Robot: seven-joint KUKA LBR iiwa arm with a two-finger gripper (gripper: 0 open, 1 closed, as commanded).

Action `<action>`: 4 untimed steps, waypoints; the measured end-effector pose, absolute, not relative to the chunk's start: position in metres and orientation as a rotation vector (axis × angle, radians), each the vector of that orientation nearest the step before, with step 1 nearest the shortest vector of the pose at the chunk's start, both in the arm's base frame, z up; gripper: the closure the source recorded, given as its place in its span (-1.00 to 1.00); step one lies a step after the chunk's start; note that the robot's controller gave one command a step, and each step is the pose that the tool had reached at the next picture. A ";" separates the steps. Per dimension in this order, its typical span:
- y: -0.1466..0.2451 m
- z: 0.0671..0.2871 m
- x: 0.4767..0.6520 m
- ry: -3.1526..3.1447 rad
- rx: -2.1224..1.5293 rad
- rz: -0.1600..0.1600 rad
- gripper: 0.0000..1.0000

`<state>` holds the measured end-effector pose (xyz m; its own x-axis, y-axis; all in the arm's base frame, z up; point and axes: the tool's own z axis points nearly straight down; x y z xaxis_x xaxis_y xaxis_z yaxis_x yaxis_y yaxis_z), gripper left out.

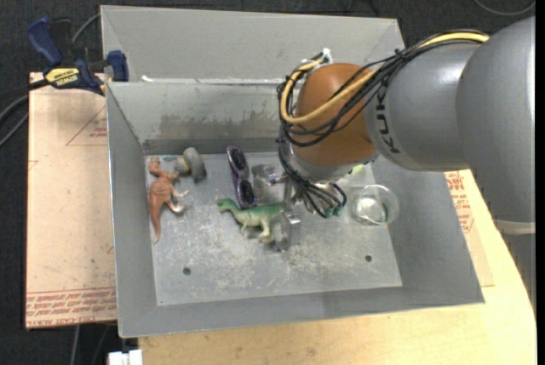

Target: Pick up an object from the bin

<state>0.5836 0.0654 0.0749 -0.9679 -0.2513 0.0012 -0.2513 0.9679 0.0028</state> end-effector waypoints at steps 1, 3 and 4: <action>0.079 0.071 0.561 -3.055 0.773 -0.005 1.00; 0.081 0.211 0.542 -3.058 0.771 -0.006 1.00; 0.081 0.211 0.542 -3.058 0.770 -0.007 1.00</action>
Offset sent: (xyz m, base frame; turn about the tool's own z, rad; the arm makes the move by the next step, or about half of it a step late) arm 0.0000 0.0000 0.0000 0.0000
